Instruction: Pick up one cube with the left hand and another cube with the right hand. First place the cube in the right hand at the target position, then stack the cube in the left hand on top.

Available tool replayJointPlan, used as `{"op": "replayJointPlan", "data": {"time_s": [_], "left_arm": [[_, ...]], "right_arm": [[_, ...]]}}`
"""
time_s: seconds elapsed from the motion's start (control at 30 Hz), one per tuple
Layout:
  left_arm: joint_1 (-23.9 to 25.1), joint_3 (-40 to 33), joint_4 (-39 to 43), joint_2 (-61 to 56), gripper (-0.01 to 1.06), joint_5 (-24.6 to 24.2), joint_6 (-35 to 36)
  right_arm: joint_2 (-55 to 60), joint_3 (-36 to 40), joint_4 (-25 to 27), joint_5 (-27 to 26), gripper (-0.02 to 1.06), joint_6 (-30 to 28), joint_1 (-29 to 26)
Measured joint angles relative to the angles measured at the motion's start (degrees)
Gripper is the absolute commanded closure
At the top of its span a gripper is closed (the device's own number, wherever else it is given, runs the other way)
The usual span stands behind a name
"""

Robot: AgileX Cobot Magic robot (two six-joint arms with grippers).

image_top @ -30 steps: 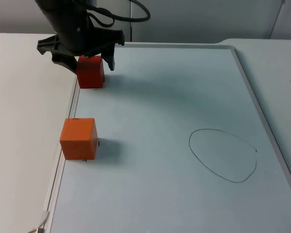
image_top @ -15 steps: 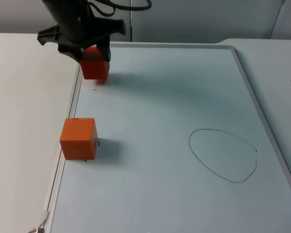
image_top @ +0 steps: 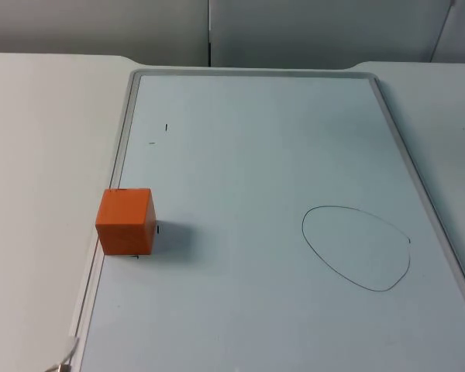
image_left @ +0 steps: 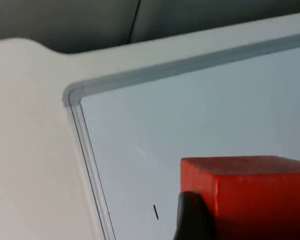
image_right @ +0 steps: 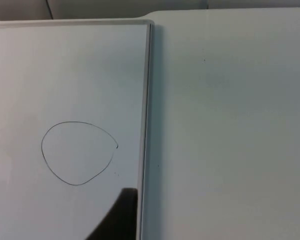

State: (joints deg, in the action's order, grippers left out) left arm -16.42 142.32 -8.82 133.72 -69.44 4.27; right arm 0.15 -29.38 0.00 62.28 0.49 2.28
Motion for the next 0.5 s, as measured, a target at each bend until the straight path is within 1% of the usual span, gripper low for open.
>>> {"op": "replayJointPlan", "data": {"time_s": [0.03,0.1,0.13,0.23,0.4,0.5], "left_arm": [[-0.24,0.11,0.27,-1.83,1.04,-0.17,-0.24],[-0.85,0.22,0.66,-6.72,1.04,-0.25,-0.77],[-0.85,0.22,0.66,-6.72,1.04,-0.25,-0.77],[-1.21,0.22,1.03,-12.0,1.04,-0.3,-1.03],[-1.51,0.32,1.26,-17.07,1.04,-0.39,-1.59],[-1.6,-1.67,0.59,-19.46,1.04,-0.39,-2.91]], "right_arm": [[0.0,0.0,0.0,0.0,0.0,0.0,0.0],[0.0,0.0,0.0,0.0,0.0,0.0,0.0],[0.0,0.0,0.0,0.0,0.0,0.0,0.0],[0.0,0.0,0.0,0.0,0.0,0.0,0.0],[0.0,0.0,0.0,0.0,0.0,0.0,0.0],[0.0,0.0,0.0,0.0,0.0,0.0,0.0]]}}
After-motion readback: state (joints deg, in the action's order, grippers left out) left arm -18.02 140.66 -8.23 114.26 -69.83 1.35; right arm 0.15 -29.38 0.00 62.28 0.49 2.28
